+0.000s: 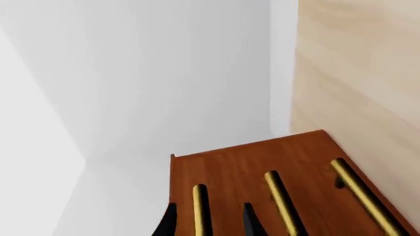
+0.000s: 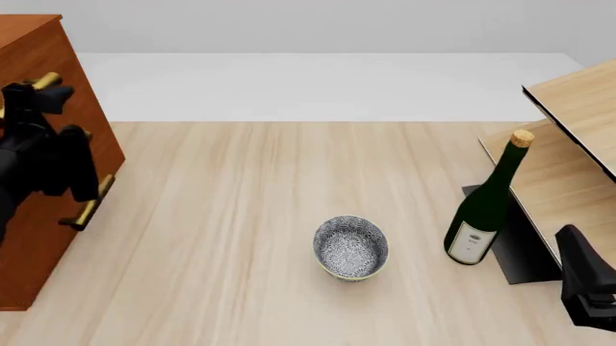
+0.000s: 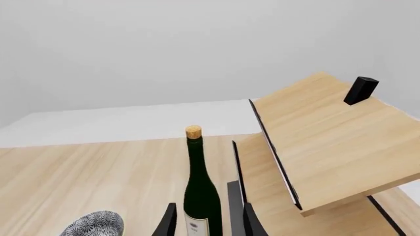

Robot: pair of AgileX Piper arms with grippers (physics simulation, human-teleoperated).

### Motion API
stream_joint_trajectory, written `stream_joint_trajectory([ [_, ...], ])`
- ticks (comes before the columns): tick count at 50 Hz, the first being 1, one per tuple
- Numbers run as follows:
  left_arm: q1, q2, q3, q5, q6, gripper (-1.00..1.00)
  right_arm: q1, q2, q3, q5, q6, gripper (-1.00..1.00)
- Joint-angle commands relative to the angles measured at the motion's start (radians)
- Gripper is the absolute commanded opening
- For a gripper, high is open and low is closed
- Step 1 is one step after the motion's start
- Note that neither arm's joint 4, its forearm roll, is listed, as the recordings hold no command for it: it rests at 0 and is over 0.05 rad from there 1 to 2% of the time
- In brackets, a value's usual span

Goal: Close the bottom drawer of the cabinet and open the top drawer.

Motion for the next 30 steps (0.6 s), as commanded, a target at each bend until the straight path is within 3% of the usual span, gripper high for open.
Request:
stream_joint_trajectory([
  [1,0.020,-0.026,-0.031,0.036,-0.016,1.00,0.001,-0.003,0.000,0.003,0.001,1.00],
  [30,0.103,-0.090,-0.092,0.172,-0.095,1.00,0.004,0.004,-0.002,-0.004,-0.001,1.00],
])
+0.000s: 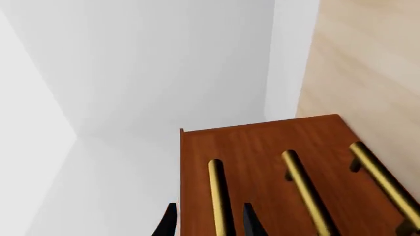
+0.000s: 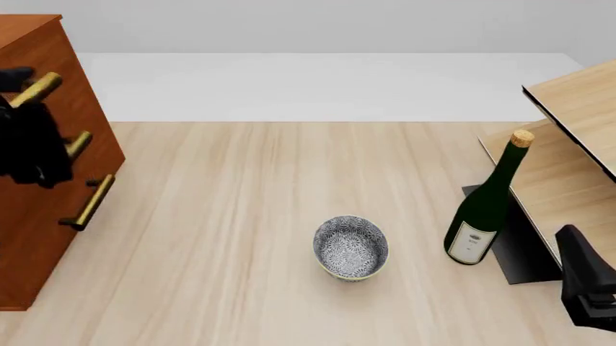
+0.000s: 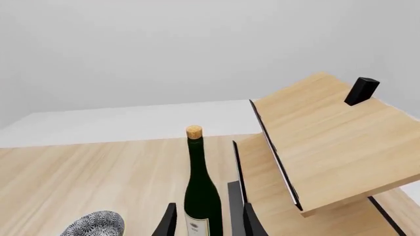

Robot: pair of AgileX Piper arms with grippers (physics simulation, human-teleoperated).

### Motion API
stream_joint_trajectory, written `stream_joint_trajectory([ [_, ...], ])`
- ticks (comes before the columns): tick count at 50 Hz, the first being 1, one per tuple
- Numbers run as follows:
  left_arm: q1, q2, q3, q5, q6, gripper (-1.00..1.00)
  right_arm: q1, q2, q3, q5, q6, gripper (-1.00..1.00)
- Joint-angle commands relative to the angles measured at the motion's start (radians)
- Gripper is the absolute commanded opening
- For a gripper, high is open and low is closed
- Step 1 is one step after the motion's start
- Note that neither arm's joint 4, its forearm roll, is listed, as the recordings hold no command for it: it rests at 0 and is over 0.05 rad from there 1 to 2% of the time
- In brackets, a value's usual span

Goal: Close the bottom drawer of the cabinet and open the top drawer.

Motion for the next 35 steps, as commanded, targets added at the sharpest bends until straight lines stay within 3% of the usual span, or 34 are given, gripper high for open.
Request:
stream_joint_trajectory([
  [1,0.026,-0.015,-0.023,0.041,-0.024,1.00,0.001,0.005,0.000,-0.005,-0.001,1.00],
  [35,0.070,0.046,-0.062,0.078,-0.075,1.00,0.001,0.007,0.000,-0.007,-0.001,1.00],
])
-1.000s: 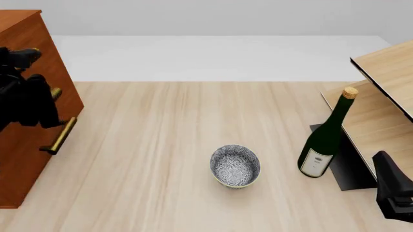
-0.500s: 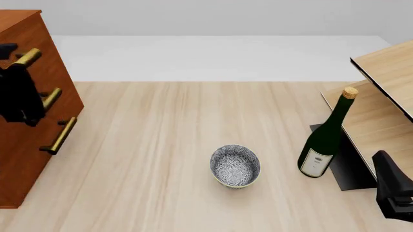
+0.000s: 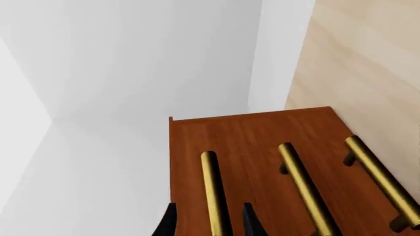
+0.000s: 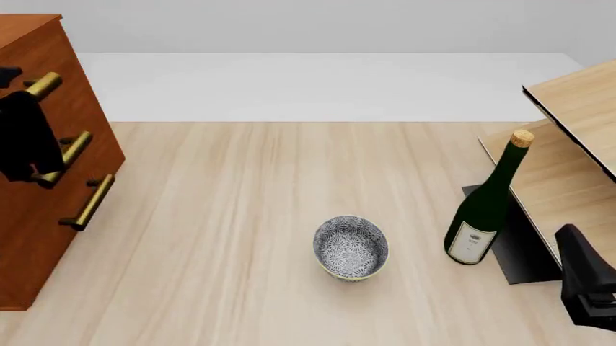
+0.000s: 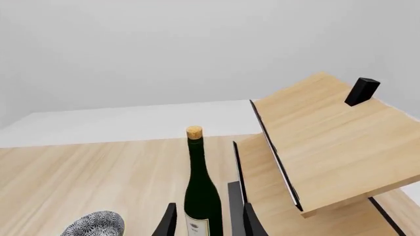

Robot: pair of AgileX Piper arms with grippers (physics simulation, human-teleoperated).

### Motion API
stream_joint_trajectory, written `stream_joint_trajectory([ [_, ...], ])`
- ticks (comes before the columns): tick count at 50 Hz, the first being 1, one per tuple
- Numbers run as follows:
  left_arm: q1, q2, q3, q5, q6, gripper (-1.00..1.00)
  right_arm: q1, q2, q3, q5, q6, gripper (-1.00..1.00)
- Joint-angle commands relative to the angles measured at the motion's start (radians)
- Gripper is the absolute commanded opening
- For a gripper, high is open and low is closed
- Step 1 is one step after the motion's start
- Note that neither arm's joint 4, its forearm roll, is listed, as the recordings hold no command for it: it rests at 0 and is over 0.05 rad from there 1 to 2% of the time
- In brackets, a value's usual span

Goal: Close the bottom drawer of the cabinet and open the top drawer.

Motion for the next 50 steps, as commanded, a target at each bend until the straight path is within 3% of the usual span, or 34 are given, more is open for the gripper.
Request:
stream_joint_trajectory([
  [1,0.021,0.006,-0.011,0.017,-0.018,1.00,0.001,-0.001,0.000,0.001,0.000,1.00],
  [50,0.068,-0.008,-0.010,0.069,-0.056,1.00,0.002,0.003,0.002,-0.005,-0.001,1.00],
])
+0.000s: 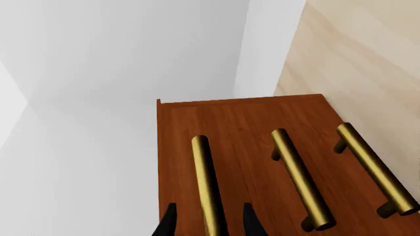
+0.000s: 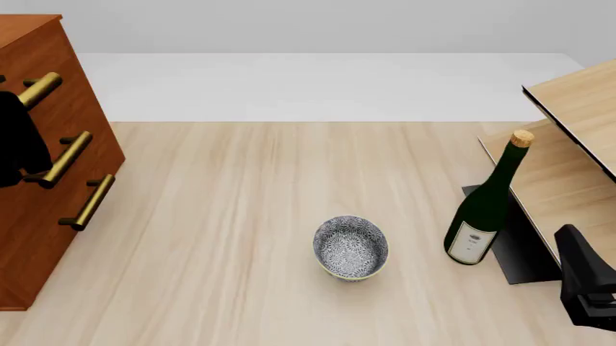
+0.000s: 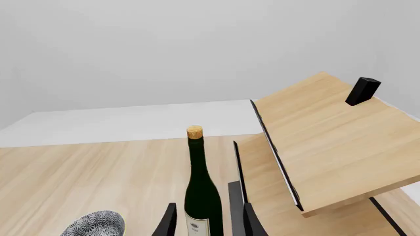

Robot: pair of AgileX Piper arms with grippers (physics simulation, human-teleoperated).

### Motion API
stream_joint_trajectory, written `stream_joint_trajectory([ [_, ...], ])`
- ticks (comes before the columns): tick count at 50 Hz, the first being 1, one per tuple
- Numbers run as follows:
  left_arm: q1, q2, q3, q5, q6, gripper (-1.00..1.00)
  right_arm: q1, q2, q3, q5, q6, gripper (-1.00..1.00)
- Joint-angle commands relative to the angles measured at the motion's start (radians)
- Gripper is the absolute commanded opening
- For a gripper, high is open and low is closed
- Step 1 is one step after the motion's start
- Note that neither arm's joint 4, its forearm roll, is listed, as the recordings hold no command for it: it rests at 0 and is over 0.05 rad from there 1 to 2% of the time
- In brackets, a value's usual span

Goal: Close the bottom drawer of the cabinet and open the top drawer.

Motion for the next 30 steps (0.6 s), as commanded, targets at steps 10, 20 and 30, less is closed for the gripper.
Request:
stream_joint_trajectory([
  [10,0.007,-0.020,0.000,0.029,-0.015,-1.00,0.000,0.005,0.000,-0.006,-0.001,1.00],
  [20,0.001,-0.017,0.009,0.015,-0.006,-1.00,0.000,0.004,-0.001,-0.004,0.000,1.00],
  [30,-0.009,-0.014,0.017,-0.001,0.003,-1.00,-0.002,0.001,-0.001,-0.001,0.001,1.00],
])
